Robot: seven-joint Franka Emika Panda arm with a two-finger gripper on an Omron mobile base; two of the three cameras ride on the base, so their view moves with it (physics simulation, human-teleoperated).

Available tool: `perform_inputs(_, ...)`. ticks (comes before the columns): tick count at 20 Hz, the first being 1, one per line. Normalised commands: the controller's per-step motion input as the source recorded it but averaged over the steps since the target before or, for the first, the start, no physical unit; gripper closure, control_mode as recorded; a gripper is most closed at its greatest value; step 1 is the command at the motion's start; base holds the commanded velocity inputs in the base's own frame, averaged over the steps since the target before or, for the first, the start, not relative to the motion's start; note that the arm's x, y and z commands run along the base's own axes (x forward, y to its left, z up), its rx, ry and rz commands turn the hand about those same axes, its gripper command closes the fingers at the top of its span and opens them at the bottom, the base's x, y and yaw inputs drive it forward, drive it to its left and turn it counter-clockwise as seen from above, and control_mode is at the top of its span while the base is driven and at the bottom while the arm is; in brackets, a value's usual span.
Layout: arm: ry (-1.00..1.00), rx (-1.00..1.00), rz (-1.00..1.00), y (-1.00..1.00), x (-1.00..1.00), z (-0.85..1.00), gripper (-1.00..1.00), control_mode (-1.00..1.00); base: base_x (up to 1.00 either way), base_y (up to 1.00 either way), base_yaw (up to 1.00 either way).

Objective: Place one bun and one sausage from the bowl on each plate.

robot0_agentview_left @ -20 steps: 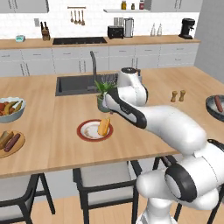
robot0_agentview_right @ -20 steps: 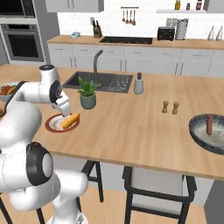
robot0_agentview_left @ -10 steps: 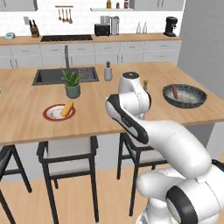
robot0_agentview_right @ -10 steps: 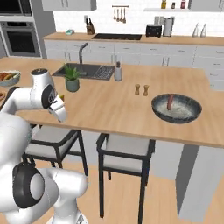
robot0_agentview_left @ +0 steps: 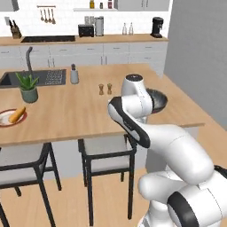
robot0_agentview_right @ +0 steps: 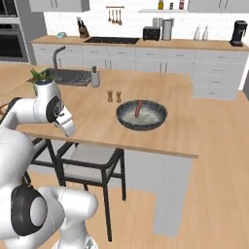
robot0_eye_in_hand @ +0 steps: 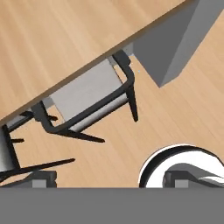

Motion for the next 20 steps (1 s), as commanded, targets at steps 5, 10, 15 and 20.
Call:
perform_inputs(5,0.00,0.00,0.00,0.00,0.00,0.00,-1.00,1.00,1.00,-0.86,0.07)
perform_inputs(10,0.00,0.00,0.00,0.00,0.00,0.00,-1.00,1.00,0.35,-0.91,0.01)
perform_inputs(15,0.00,0.00,0.00,0.00,0.00,0.00,-1.00,1.00,0.70,-0.05,0.00)
perform_inputs(20,-0.04,-0.02,0.06,-0.02,0.40,-0.10,-1.00,-1.00,0.60,0.03,0.00)
